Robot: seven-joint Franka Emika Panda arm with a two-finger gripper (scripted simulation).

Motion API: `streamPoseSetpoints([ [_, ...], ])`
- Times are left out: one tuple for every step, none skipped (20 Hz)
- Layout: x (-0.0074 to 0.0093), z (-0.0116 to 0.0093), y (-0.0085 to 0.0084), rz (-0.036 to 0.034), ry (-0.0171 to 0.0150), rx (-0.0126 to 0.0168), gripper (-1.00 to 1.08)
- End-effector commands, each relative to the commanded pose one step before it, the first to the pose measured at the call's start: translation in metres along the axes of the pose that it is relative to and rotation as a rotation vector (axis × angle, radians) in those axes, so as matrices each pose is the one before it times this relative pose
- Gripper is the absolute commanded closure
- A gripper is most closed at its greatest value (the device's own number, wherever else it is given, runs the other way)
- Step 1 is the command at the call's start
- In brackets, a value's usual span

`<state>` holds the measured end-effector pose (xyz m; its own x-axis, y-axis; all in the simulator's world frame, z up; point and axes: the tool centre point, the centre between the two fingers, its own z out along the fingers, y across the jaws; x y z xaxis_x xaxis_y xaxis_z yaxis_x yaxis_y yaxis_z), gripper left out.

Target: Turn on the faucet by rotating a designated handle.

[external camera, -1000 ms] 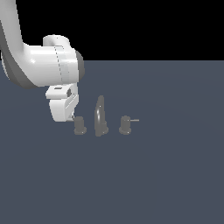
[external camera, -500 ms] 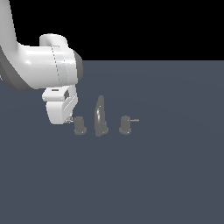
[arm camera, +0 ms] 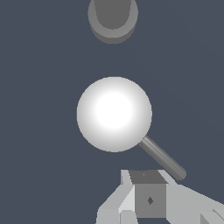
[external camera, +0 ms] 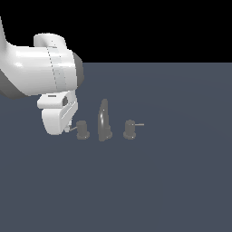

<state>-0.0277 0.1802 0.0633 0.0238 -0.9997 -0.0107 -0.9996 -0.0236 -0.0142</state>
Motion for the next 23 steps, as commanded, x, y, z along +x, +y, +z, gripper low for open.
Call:
streamPoseSetpoints([
  [0.00397,-0.00007,0.00235,0.00158,0.00095,-0.00143,1.08],
  [0.00325,-0.00007,0.00248,0.00024,0.00082,-0.00108,1.08],
  [0.00326,-0.00007,0.00249,0.00024,0.00082,-0.00108,1.08],
  [0.00329,0.00001,0.00248,0.00027,0.00092,-0.00121,1.08],
  [0.00329,-0.00008,0.00251,0.00024,0.00083,-0.00108,1.08],
  [0.00330,-0.00008,0.00251,0.00024,0.00083,-0.00108,1.08],
  [0.00333,-0.00001,0.00251,0.00027,0.00092,-0.00121,1.08],
  [0.00333,-0.00009,0.00253,0.00024,0.00083,-0.00108,1.08],
  [0.00335,-0.00009,0.00253,0.00024,0.00083,-0.00108,1.08],
  [0.00337,-0.00002,0.00253,0.00026,0.00093,-0.00121,1.08],
  [0.00338,-0.00010,0.00254,0.00023,0.00083,-0.00108,1.08],
  [0.00340,-0.00003,0.00253,0.00025,0.00093,-0.00121,1.08],
  [0.00000,0.00000,0.00000,0.00000,0.00000,0.00000,1.08],
  [-0.01933,0.00034,-0.00169,-0.02518,-0.01231,0.00608,1.08],
  [0.00689,-0.00008,-0.00107,0.00305,0.00150,-0.00079,1.08],
  [0.00692,-0.00009,-0.00108,0.00305,0.00150,-0.00079,1.08],
  [0.00694,-0.00009,-0.00109,0.00305,0.00151,-0.00078,1.08],
  [0.00698,-0.00009,-0.00110,0.00307,0.00152,-0.00079,1.08],
  [0.00700,-0.00009,-0.00111,0.00307,0.00153,-0.00078,1.08],
  [0.00703,-0.00009,-0.00113,0.00310,0.00155,-0.00079,1.08],
  [0.00705,-0.00010,-0.00115,0.00310,0.00155,-0.00078,1.08],
  [0.00709,-0.00010,-0.00118,0.00313,0.00158,-0.00077,1.08],
  [0.00000,0.00000,0.00000,0.00000,0.00000,0.00000,1.08],
])
